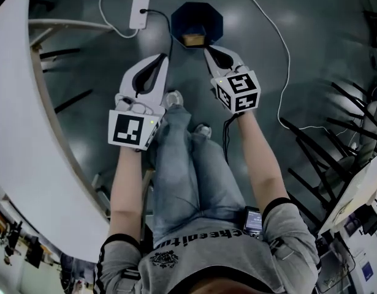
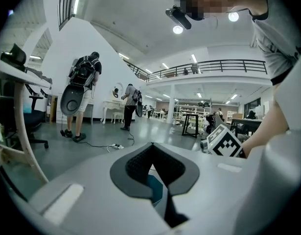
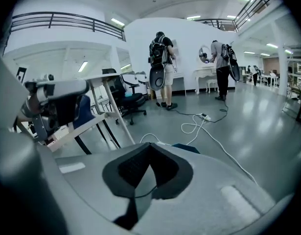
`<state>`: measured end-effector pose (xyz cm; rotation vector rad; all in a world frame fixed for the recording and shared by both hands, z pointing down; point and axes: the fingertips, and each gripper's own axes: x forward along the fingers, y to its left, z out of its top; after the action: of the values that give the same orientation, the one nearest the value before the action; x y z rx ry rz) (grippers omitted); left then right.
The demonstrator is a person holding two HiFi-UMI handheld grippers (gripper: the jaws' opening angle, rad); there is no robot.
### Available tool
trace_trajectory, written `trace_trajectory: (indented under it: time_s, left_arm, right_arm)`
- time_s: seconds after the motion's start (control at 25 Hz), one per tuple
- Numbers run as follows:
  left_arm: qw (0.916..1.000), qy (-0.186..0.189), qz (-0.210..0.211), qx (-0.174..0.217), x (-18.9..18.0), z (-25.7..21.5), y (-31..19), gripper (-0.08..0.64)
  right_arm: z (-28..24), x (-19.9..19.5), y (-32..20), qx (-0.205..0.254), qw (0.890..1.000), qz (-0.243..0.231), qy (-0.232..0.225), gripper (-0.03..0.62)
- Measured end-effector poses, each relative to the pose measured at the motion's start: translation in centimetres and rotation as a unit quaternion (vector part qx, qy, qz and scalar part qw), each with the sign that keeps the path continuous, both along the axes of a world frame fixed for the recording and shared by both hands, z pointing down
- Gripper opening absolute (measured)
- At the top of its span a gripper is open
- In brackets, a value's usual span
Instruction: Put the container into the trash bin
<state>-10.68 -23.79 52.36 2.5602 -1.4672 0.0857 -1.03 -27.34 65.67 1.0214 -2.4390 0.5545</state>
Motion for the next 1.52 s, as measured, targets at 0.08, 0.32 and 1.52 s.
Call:
trace_trajectory:
  time_s: [0.08,0.32,1.52]
  left_arm:
    - [1.0000,-0.002,0.003,-0.002,0.3,-1.3,0.5,0.020]
    - [0.9999,-0.008,0.011,0.004,1.3,-5.7,2.3,0.020]
    - [0.9973,-0.037,0.019,0.060,5.7,-21.7,8.5,0.020]
  right_arm:
    - [-2.4,0.2,0.9,0.012,1.000,0.004,-0.005,0.003]
    - [-9.5,0.9,3.8,0.043,0.999,0.005,-0.018,0.003]
    - [-32.6,6.7,11.9,0.165,0.985,0.022,-0.052,0.005]
